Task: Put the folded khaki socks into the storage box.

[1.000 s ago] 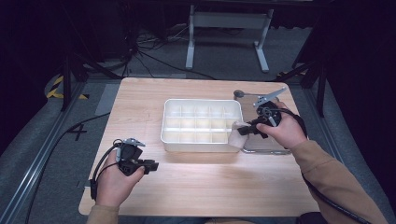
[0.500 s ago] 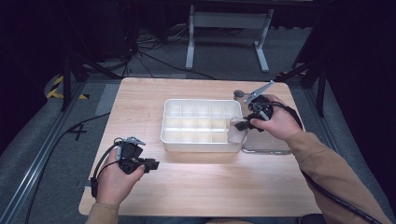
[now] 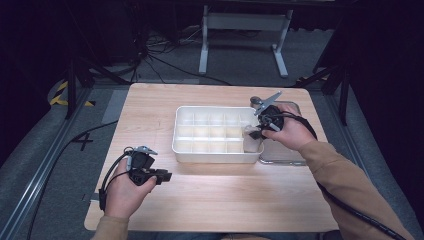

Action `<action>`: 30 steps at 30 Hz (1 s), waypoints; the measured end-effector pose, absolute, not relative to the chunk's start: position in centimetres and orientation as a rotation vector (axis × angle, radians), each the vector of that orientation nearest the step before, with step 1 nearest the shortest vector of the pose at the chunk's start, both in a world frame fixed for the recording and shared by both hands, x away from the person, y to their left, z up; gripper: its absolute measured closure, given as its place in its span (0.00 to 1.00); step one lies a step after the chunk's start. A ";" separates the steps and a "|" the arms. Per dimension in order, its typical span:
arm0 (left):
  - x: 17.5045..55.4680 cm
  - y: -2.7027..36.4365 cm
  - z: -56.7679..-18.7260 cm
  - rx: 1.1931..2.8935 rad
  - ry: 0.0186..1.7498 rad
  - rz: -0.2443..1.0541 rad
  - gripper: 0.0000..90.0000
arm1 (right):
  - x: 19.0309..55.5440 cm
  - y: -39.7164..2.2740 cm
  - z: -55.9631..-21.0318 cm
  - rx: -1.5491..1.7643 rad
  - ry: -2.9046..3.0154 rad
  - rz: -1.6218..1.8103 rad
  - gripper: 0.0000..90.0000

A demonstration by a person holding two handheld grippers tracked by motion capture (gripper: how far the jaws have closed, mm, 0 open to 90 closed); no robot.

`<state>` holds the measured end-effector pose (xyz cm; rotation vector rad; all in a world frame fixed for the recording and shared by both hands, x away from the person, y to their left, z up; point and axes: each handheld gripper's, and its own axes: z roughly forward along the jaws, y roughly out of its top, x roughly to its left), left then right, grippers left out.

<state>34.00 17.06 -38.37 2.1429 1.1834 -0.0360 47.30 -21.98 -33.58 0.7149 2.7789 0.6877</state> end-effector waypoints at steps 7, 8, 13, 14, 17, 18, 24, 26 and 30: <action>34.0 17.1 -38.3 2.142 1.179 -0.039 0.82 | 47.3 -21.5 -35.1 0.706 2.815 0.652 0.83; 34.0 17.1 -38.3 2.144 1.175 -0.040 0.82 | 47.3 -21.5 -35.2 0.713 2.818 0.651 0.83; 34.0 17.1 -38.3 2.143 1.180 -0.037 0.80 | 47.2 -21.3 -35.9 0.712 2.831 0.609 0.83; 34.0 17.1 -38.3 2.143 1.180 -0.037 0.80 | 47.2 -21.3 -36.0 0.707 2.835 0.602 0.83; 34.0 17.1 -38.4 2.140 1.182 -0.037 0.80 | 47.1 -21.2 -36.2 0.711 2.833 0.585 0.83; 34.0 17.1 -38.4 2.141 1.182 -0.037 0.80 | 47.1 -21.2 -36.4 0.716 2.834 0.574 0.83; 34.0 17.1 -38.4 2.141 1.181 -0.035 0.80 | 47.2 -21.2 -37.0 0.731 2.853 0.527 0.83; 34.0 17.1 -38.4 2.143 1.181 -0.035 0.80 | 47.2 -21.2 -37.3 0.735 2.857 0.508 0.83; 34.0 17.1 -38.4 2.142 1.184 -0.042 0.80 | 47.3 -21.2 -38.2 0.738 2.867 0.456 0.83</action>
